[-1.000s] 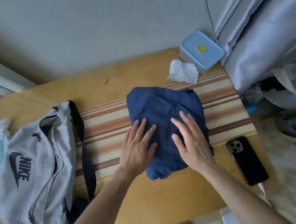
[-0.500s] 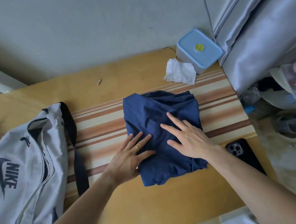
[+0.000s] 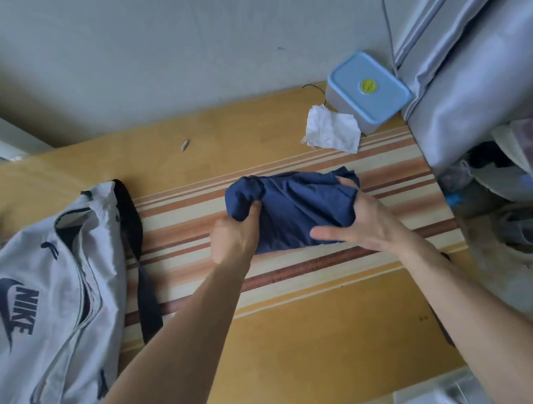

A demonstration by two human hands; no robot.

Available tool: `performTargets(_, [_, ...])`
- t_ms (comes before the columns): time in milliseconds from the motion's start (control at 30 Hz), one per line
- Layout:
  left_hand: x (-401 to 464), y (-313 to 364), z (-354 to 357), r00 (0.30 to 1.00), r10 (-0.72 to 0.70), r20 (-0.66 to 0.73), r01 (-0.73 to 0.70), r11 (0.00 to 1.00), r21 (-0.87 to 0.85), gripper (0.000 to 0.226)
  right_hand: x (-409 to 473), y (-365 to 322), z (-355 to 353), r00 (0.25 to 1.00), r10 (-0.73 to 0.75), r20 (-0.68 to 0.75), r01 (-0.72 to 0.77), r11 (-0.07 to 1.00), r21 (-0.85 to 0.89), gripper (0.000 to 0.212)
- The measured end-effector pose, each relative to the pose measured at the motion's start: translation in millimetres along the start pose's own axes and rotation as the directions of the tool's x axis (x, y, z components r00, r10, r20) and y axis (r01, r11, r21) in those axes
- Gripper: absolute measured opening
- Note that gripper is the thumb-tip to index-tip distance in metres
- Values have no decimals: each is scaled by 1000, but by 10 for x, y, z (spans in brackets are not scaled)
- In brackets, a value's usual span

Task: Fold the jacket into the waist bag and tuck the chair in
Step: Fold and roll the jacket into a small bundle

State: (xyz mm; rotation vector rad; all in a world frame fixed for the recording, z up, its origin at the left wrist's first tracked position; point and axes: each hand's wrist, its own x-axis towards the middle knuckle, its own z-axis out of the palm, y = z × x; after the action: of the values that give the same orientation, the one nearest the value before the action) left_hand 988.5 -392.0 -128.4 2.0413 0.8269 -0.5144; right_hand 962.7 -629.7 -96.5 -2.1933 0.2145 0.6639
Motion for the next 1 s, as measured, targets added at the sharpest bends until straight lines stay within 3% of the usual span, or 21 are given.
performTargets(33, [41,33,60,999,5,-54,-1,997,76,66,35,-11,77,998,-14,-58,6,992,-123,110])
performTargets(100, [80,72,143,981,-12,-191,53,977,207,81,183,-12,204,957,-8,-289,-55,976,-210,83])
performTargets(133, [87,73,155,970,-39,-242,93,973,213,91,285,-7,235,908,35,-416,-140,964,-225,68])
performTargets(200, [122,53,143,972,-102,-210,130,984,120,101,456,27,297,811,88,-579,-291,918,-269,59])
performTargets(267, [169,-4,119,994,-72,-81,74,997,22,79,530,28,383,744,-6,-668,-350,848,-397,56])
performTargets(333, [125,-28,70,999,9,-41,-9,1000,0,53,484,-60,575,679,-250,-690,-204,839,-505,39])
performTargets(367, [76,-33,45,997,43,-60,-43,999,-1,46,418,-117,696,658,-365,-659,-68,842,-535,32])
performTargets(433, [-71,-50,-23,987,111,-120,-110,994,10,39,251,-184,942,684,-482,-548,203,847,-491,21])
performTargets(500, [-256,-100,-132,966,186,-182,-179,982,52,31,128,-161,1122,786,-448,-426,323,885,-334,8])
performTargets(567, [-451,-164,-234,943,260,-207,-253,966,62,26,57,-195,1197,956,-195,-218,216,974,75,26])
performTargets(600, [-545,-188,-252,940,283,-190,-280,959,47,25,30,-254,1175,998,-47,-47,61,930,363,37])
performTargets(667, [-685,-199,-204,949,303,-89,-306,952,-16,24,2,-288,1081,968,60,246,-226,640,734,52])
performTargets(700, [-721,-187,-151,949,316,6,-315,947,-68,23,-14,-276,1011,951,44,305,-279,541,793,56])
performTargets(733, [-736,-164,-85,932,338,128,-322,938,-129,22,-34,-262,941,949,40,314,-289,512,809,59])
performTargets(800, [-700,-147,77,851,413,325,-366,909,-198,24,-64,-215,829,969,164,183,-245,595,766,55])
performTargets(867, [-597,-183,243,760,549,347,-542,831,-128,38,-29,-155,733,941,312,-129,-183,793,582,41])
performTargets(933, [-465,-271,401,627,727,281,-771,629,95,46,15,-50,640,848,270,-456,-152,948,279,35])
performTargets(1000, [-350,-313,524,492,826,277,-849,384,363,48,52,18,556,756,74,-650,-143,988,-53,43])
